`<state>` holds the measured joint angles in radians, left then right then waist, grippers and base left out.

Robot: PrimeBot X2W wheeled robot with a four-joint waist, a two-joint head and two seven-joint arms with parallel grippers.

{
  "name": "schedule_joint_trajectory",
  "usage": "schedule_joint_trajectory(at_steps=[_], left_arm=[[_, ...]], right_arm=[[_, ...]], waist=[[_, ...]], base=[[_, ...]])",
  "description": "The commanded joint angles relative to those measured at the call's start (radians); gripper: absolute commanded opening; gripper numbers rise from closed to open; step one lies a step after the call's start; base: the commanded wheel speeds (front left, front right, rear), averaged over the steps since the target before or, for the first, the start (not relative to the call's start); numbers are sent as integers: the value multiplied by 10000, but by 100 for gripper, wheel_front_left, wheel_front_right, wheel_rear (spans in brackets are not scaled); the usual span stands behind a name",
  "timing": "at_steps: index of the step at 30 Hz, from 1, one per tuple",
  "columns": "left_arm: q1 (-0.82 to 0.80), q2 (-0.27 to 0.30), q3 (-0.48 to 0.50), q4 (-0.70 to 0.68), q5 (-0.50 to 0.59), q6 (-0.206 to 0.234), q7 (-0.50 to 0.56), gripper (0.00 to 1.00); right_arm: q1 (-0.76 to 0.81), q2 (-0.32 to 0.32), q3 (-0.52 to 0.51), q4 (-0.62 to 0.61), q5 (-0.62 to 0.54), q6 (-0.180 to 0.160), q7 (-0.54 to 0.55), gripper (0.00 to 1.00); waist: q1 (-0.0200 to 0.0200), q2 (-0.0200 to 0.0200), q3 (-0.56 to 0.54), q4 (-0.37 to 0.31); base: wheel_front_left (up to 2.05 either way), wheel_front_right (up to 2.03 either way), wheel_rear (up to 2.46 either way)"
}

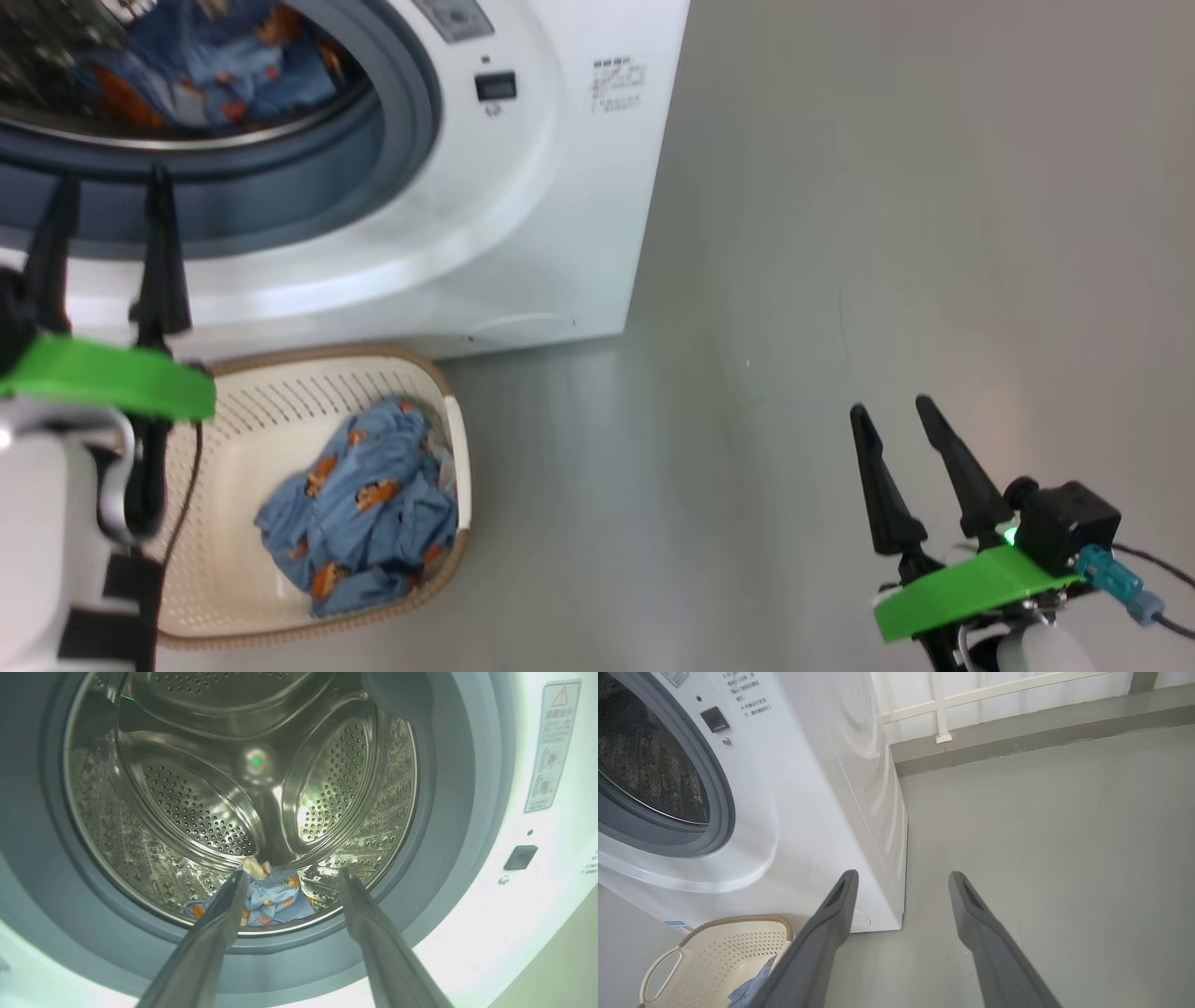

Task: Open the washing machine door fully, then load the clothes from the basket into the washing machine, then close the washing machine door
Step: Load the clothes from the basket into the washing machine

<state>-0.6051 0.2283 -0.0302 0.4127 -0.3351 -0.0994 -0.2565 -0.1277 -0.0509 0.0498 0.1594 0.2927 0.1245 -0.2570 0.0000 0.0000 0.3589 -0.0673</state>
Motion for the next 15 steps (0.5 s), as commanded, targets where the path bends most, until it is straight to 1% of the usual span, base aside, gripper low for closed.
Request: schedule_joint_trajectory(at_steps=[1, 8, 15], left_arm=[[365, 332, 401, -409, 107, 90, -53, 100], [1981, 92, 839, -1253, 480, 255, -53, 100], [3658, -336, 1366, -2262, 772, 458, -53, 100]], right_arm=[[245, 7, 214, -166, -116, 62, -48, 100], [695, 7, 222, -103, -305, 62, -48, 100], [1010, 7, 238, -224, -565, 62, -48, 100]], waist=[[0, 0, -730, 96], [0, 0, -1670, -1], [0, 0, -2389, -148]], base=[[0, 0, 0], [0, 0, 0], [0, 0, 0]])
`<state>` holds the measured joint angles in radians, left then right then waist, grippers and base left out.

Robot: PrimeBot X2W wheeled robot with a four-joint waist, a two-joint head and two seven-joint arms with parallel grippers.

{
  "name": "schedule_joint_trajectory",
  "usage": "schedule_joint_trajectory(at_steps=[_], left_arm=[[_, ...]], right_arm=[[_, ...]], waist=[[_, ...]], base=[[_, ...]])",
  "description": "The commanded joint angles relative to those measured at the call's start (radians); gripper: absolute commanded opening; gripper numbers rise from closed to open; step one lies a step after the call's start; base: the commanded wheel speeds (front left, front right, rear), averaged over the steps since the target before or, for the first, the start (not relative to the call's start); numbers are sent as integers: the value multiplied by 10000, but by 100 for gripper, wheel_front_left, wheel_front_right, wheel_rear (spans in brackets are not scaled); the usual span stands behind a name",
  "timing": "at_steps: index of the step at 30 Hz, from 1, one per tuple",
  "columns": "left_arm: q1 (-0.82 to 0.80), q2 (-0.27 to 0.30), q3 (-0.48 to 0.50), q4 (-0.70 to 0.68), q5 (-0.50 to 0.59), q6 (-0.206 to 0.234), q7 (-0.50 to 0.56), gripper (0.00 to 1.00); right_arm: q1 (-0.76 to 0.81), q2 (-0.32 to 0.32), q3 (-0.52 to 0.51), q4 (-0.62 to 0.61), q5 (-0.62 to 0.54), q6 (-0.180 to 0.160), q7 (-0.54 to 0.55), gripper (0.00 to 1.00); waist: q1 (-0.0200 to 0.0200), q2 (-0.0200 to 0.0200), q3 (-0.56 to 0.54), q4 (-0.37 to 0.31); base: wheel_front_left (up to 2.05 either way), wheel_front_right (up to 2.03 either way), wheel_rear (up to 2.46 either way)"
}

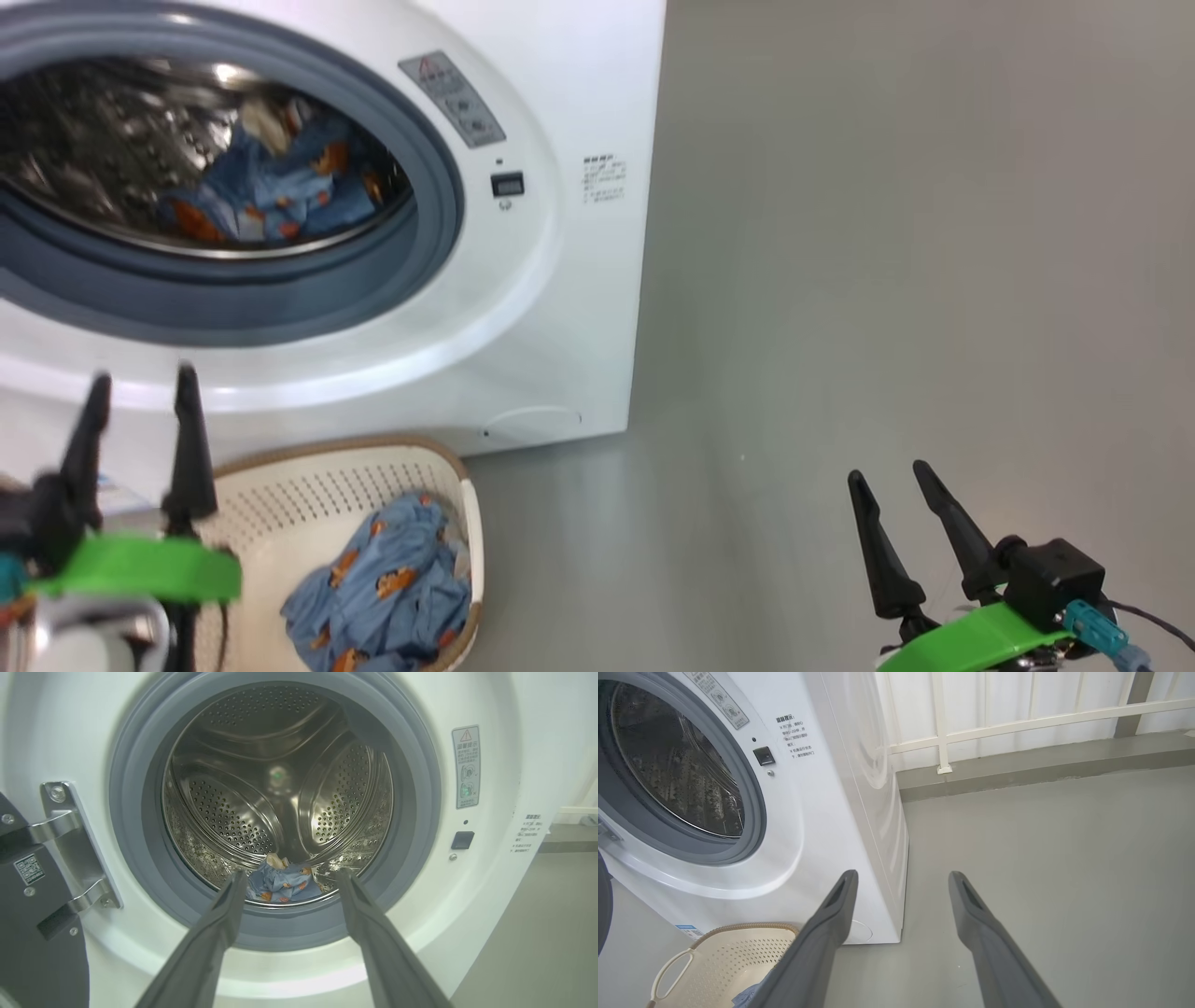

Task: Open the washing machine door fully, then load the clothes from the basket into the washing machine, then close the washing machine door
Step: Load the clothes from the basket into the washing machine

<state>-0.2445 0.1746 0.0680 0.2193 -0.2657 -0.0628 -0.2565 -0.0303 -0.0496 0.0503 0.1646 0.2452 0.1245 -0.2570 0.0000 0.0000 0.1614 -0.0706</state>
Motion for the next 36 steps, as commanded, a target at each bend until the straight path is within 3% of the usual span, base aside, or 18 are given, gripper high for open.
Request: schedule_joint_trajectory(at_steps=[1, 12, 23, 36], left_arm=[[290, 121, 452, -480, 133, 120, -53, 100], [2380, -815, 860, -1703, 508, 305, -53, 100], [3605, -1124, 1060, -2259, 689, 400, -53, 100], [4301, -1231, 606, -2514, 723, 582, -53, 100]], right_arm=[[74, -6, 230, -314, -133, 62, -48, 100], [342, -6, 215, -885, -591, 62, -48, 100], [509, -6, 66, -1240, -664, 62, -48, 100], [595, -6, 21, -1320, -701, 62, -48, 100]], waist=[[0, 0, -498, -134], [0, 0, -991, -253], [0, 0, -1145, -211], [0, 0, -1160, -103]], base=[[0, 0, 0], [0, 0, 0], [0, 0, 0], [0, 0, 0]])
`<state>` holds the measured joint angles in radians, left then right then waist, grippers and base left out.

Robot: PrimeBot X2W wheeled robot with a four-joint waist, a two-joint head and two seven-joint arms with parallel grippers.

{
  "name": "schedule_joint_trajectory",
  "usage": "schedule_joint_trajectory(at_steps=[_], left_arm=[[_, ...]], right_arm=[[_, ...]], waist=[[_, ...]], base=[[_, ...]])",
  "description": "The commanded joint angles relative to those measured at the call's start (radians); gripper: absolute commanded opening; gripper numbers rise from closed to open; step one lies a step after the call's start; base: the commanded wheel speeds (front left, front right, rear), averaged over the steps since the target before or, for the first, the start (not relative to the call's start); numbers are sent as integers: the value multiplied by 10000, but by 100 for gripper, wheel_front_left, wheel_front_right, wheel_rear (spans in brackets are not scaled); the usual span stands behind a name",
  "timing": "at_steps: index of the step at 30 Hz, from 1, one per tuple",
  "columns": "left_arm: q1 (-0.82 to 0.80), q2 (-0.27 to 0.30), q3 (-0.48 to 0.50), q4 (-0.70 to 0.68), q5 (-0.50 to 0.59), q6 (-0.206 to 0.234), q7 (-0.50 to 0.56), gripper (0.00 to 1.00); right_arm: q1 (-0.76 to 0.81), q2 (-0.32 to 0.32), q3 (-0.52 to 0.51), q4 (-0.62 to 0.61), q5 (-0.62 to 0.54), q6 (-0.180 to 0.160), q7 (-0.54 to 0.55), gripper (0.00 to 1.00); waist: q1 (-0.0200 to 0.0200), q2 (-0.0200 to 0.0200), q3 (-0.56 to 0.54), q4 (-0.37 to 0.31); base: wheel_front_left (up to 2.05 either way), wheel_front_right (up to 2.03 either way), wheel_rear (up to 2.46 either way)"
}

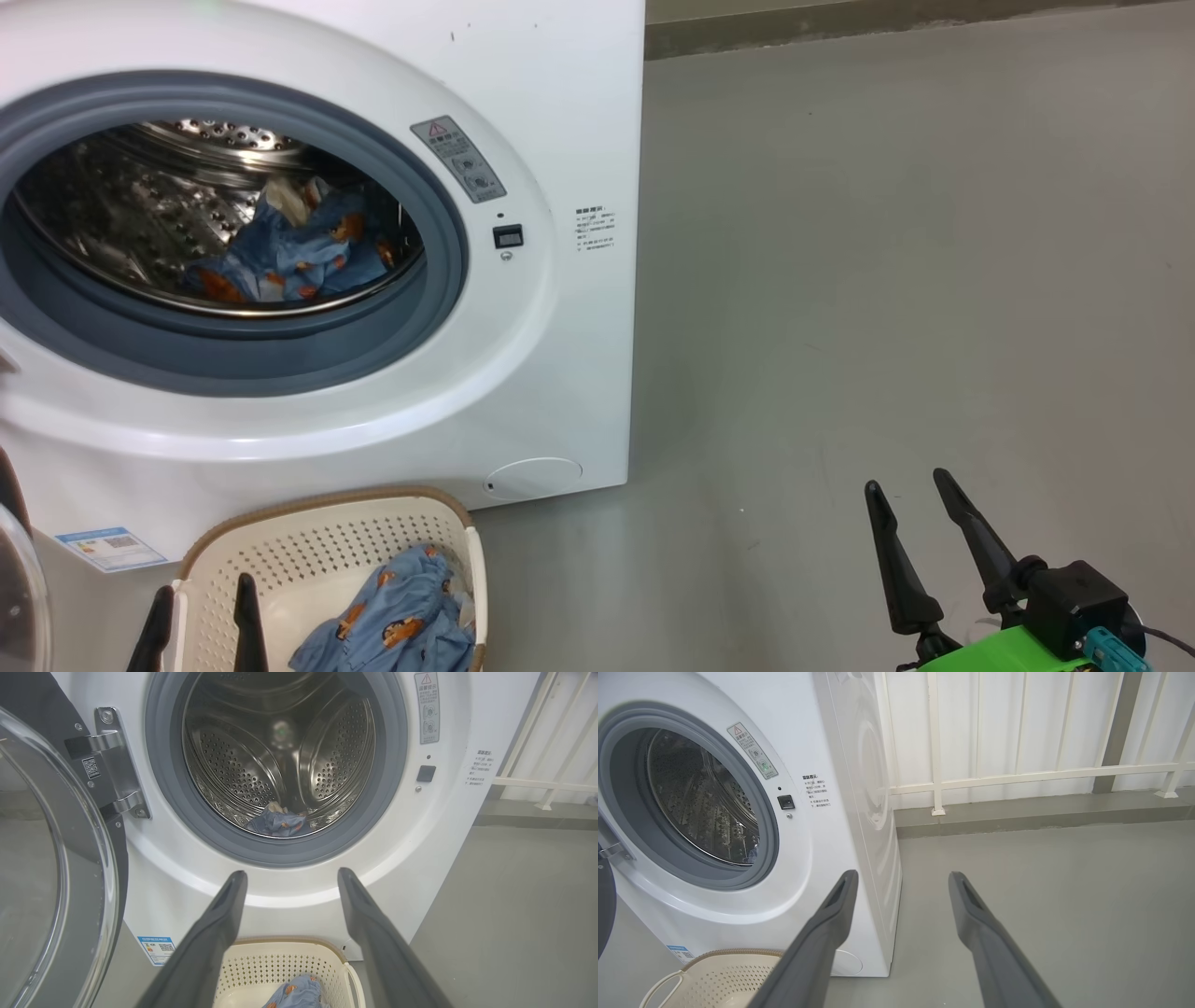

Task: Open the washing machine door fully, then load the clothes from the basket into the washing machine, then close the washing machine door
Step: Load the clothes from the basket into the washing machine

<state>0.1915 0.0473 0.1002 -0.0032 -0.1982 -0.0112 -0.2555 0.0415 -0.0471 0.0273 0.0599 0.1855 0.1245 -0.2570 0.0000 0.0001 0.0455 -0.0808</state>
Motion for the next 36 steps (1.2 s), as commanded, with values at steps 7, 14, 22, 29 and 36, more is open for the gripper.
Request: schedule_joint_trajectory(at_steps=[7, 14, 22, 29, 36], left_arm=[[-8, 35, 161, -328, -10, 143, -63, 100], [-18, 32, 102, -345, -55, 174, -63, 100], [-41, 31, 25, -343, -138, 223, -63, 100], [-66, 31, -60, -348, -204, 285, -63, 100], [-202, 30, -314, -64, -293, 281, -63, 100]], right_arm=[[-121, -31, 223, -293, -111, 62, -48, 100], [-157, -31, 223, -292, -133, 62, -48, 100], [-183, -31, 258, -218, -98, 62, -48, 100], [-233, -31, 242, -190, -97, 62, -48, 100], [-223, -31, 266, -124, -47, 62, -48, 100]], waist=[[0, -1, 32, 57], [0, -1, 115, 137], [0, -1, 168, 172], [0, -1, 224, 198], [0, -1, 264, 208]], base=[[0, 0, 0], [0, 0, 0], [0, 0, 0], [0, 0, 0], [0, 0, 0]])
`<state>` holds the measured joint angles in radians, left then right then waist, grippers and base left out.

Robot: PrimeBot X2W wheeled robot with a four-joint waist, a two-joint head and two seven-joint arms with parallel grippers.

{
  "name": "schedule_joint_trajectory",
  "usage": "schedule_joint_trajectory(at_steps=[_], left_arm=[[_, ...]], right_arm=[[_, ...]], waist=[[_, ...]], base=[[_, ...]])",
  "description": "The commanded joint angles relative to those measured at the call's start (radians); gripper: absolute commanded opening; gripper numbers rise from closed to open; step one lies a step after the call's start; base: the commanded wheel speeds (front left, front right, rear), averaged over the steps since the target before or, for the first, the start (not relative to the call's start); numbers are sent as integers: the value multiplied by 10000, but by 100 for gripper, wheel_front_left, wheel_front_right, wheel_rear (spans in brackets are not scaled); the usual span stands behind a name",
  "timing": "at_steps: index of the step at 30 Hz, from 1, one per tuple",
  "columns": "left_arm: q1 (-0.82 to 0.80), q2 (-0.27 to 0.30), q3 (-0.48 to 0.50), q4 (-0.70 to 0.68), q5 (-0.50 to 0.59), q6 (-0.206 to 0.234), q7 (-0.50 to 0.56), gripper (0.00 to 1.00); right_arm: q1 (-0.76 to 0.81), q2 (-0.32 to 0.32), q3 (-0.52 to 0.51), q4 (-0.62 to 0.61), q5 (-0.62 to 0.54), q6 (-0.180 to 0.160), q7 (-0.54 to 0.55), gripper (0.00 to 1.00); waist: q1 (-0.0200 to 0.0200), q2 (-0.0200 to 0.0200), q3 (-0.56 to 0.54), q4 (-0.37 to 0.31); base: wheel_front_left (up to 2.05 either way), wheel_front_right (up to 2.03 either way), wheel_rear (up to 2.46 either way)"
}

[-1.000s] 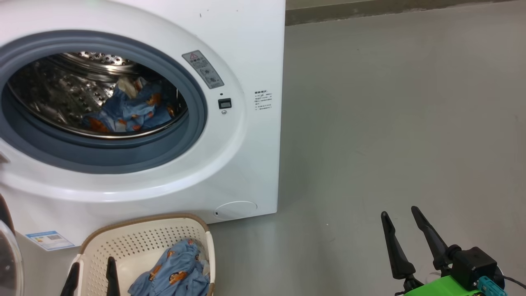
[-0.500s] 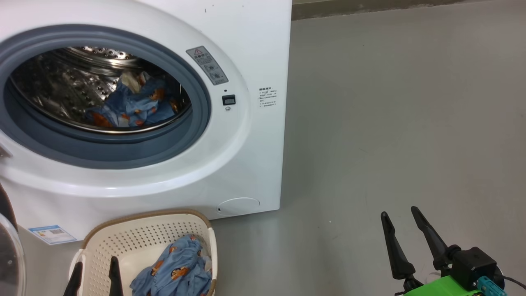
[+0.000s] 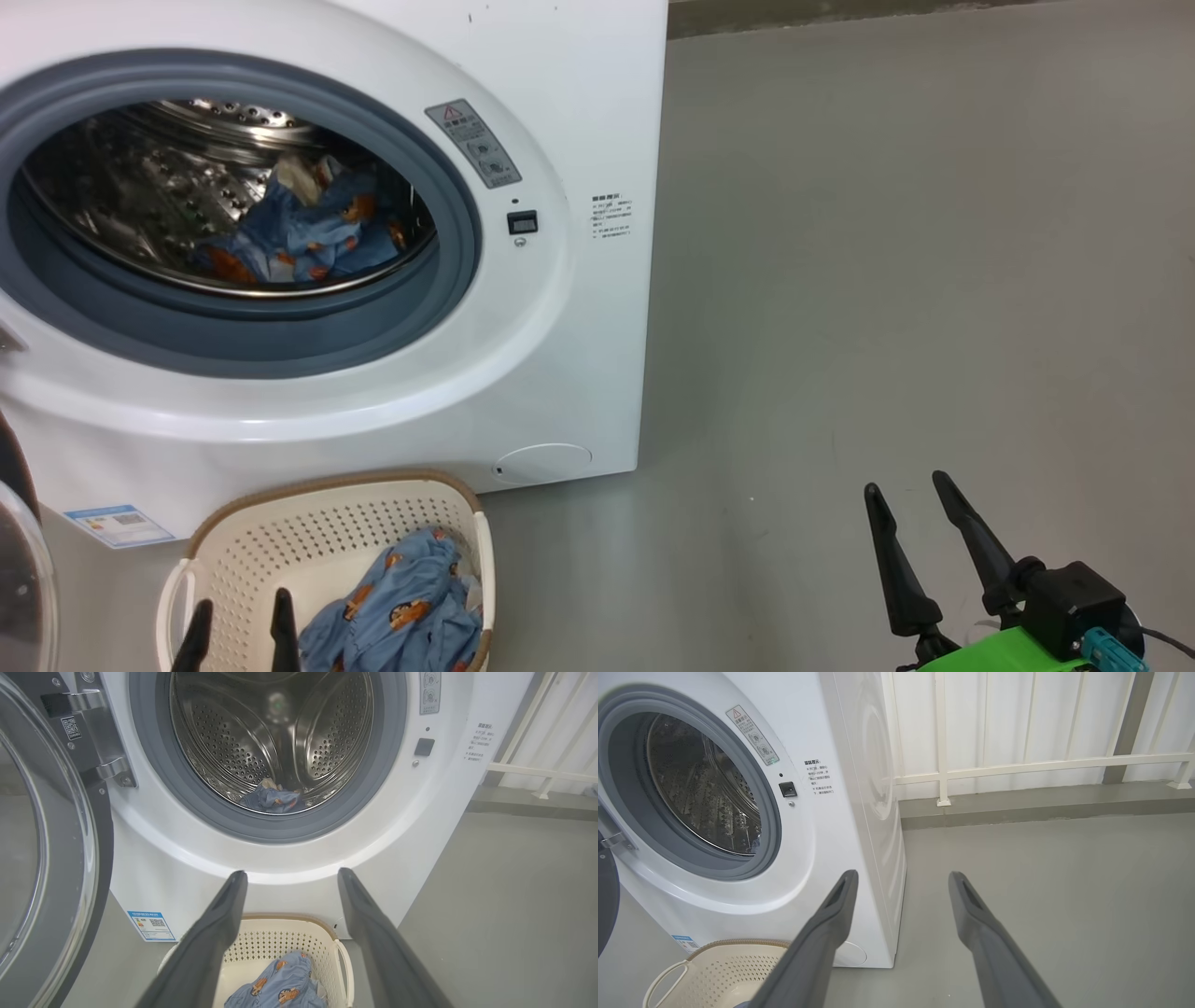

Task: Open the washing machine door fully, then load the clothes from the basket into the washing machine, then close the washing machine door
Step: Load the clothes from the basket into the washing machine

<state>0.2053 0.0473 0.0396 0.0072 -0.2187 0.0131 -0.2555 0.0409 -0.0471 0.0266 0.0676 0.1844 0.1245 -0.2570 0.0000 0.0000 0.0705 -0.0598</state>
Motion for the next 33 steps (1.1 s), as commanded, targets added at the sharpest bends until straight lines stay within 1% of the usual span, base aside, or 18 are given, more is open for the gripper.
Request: schedule_joint_trajectory(at_steps=[1, 10, 16, 20, 25, 27, 28, 33], left_arm=[[-403, 30, 247, -74, -118, 16, -63, 100], [-1222, 30, 114, 864, -206, -328, -63, 100], [-1811, 30, 231, 1476, -173, -696, -63, 100], [-2499, 65, 364, 2370, -272, -968, -63, 100], [-3651, 377, 261, 3748, -352, -1283, -63, 100], [-4179, 527, 287, 4214, -480, -1343, -63, 100], [-4179, 527, 287, 4214, -480, -1343, -63, 100], [-5419, 1014, 160, 5486, -759, -1416, -63, 100]], right_arm=[[-221, -31, 285, -191, -20, 62, -48, 100], [-422, -31, 426, -218, -1, 62, -48, 100], [-616, -31, 432, -310, 2, 62, -48, 100], [-816, -31, 518, -419, 22, 62, -48, 100], [-1162, -31, 626, -630, 130, 62, -48, 100], [-1305, -31, 680, -718, 191, 62, -48, 100], [-1305, -31, 680, -718, 191, 62, -48, 100], [-1656, -31, 867, -916, 302, 62, -48, 100]], waist=[[0, 0, 45, -10], [0, 0, 777, -174], [0, 0, 1598, -311], [0, 0, 2282, -438], [0, 0, 3370, -684], [0, 0, 3858, -780], [0, 0, 3858, -780], [0, 0, 5003, -990]], base=[[0, 0, 0], [0, 0, 0], [0, 0, 0], [0, 0, 0], [0, 0, 0], [0, 0, 0], [0, 0, 0], [0, 0, 0]])
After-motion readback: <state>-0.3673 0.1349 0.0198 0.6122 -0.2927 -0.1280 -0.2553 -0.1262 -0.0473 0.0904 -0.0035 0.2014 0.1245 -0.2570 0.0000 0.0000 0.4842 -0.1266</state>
